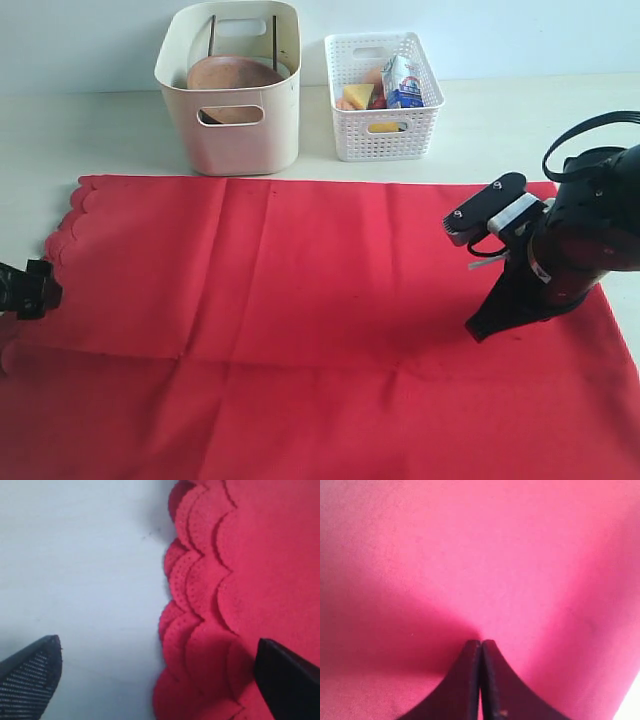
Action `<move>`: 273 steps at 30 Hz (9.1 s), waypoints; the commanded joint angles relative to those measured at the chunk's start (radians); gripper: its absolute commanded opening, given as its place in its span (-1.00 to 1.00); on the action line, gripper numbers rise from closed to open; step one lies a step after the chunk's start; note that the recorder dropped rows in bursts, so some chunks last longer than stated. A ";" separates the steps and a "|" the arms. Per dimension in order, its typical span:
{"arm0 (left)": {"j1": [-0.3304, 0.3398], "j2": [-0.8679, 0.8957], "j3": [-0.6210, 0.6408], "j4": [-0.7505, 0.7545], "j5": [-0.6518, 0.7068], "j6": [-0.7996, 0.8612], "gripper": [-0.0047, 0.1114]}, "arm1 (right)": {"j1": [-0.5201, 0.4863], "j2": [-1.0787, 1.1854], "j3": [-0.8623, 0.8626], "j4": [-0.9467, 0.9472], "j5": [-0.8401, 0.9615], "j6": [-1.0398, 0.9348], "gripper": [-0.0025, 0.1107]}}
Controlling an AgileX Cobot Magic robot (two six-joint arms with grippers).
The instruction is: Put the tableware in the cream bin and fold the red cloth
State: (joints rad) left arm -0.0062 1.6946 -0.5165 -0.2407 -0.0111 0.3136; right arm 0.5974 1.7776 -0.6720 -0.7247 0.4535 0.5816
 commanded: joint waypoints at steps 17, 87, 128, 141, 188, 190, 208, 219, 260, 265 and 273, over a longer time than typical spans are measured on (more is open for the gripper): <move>-0.086 0.074 -0.040 -0.010 0.085 -0.004 0.89 | -0.011 0.022 0.027 0.007 0.045 0.013 -0.96; -0.112 -0.179 -0.126 -0.787 0.519 0.803 -0.91 | -0.009 0.022 0.027 0.087 -0.041 0.009 -0.96; -1.141 0.262 -0.809 0.210 0.464 -0.301 -0.91 | 0.016 -0.311 0.104 -0.257 0.258 0.499 -0.96; -1.182 0.374 -1.004 0.255 0.578 -0.294 -0.91 | 0.016 -0.309 0.176 -0.333 0.223 0.659 -0.96; -1.192 0.428 -1.231 0.277 0.516 -0.292 -0.91 | -0.056 -1.183 0.178 -0.530 0.171 1.042 -0.96; -1.206 0.472 -1.275 0.270 0.503 -0.292 -0.91 | -0.056 -1.212 0.178 -0.530 0.173 1.042 -0.96; -1.179 0.506 -1.394 0.443 0.816 -0.277 0.88 | -0.056 -1.243 0.178 -0.505 0.162 1.022 -0.96; -1.127 0.211 -0.849 0.443 0.512 -0.296 -0.90 | -0.056 -1.241 0.178 -0.475 0.041 0.948 -0.96; -0.959 0.271 -0.561 0.445 0.227 -0.377 -0.90 | -0.059 -0.372 0.118 0.053 -0.153 0.231 -0.96; -0.917 0.219 -0.488 0.445 0.164 -0.400 -0.90 | -0.059 -0.310 0.115 0.067 -0.225 0.234 -0.96; -0.938 0.176 -0.461 0.434 0.067 -0.400 -0.90 | -0.059 -0.191 0.115 0.106 -0.375 0.230 -0.96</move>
State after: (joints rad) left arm -0.9223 1.8859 -0.9840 0.2029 0.1111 -0.0743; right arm 0.5433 1.5441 -0.5489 -0.6203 0.1011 0.8190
